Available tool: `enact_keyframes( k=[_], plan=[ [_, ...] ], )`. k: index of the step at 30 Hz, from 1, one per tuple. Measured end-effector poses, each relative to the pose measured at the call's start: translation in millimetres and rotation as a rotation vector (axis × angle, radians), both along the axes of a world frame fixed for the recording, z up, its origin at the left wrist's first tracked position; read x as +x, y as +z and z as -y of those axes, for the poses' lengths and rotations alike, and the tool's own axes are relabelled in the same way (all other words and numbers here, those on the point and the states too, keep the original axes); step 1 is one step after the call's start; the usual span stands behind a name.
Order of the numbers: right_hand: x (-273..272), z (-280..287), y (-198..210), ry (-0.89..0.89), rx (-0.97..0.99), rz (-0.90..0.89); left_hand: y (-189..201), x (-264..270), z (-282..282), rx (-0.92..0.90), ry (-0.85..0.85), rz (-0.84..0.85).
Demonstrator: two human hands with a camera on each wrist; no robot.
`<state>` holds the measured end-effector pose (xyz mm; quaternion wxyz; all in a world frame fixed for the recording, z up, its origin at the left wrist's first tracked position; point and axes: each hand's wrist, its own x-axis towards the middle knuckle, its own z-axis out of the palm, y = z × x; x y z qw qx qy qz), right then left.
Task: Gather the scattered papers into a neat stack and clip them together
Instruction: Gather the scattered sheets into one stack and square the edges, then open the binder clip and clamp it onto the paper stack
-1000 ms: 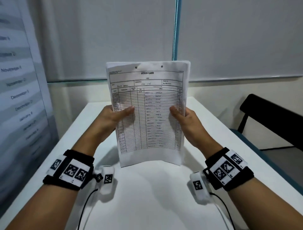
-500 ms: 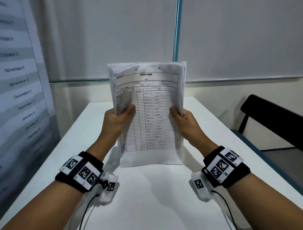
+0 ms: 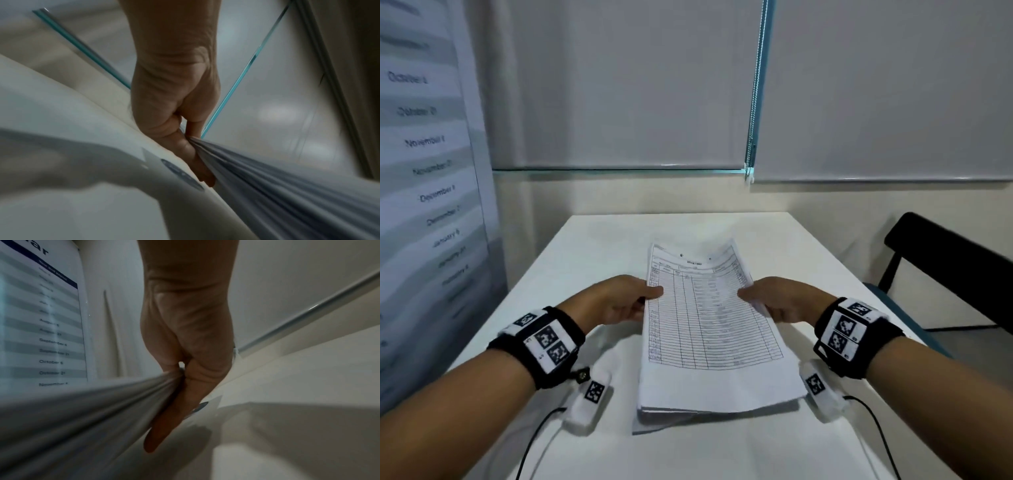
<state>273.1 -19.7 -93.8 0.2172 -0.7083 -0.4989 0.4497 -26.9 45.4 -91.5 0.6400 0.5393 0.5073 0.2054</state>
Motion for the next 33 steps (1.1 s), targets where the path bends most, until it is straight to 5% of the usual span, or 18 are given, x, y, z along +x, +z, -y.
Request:
enact_keyframes(
  k=[5,11,17,19,25,29,33],
  plan=[
    [0,-14,2,0.034,-0.058,0.131,-5,1,-20,-0.020,-0.034,-0.097],
    [-8,-30,3,0.047,-0.041,0.227,-3,6,-29,0.214,-0.049,-0.374],
    [-25,-26,33,0.160,0.117,0.747,20,-6,-21,0.322,-0.069,-0.474],
    [-44,-17,49,0.206,0.267,0.852,31,-27,-22,0.371,-0.100,-0.549],
    [-170,32,76,0.685,0.370,0.662,40,-97,-31,0.382,-0.138,-0.965],
    [-245,38,44,0.991,0.387,0.711,24,-135,-34,0.321,-0.303,-1.069],
    [-292,19,11,1.033,0.411,0.820,7,-159,-39,0.357,-0.392,-1.096]
  ],
)
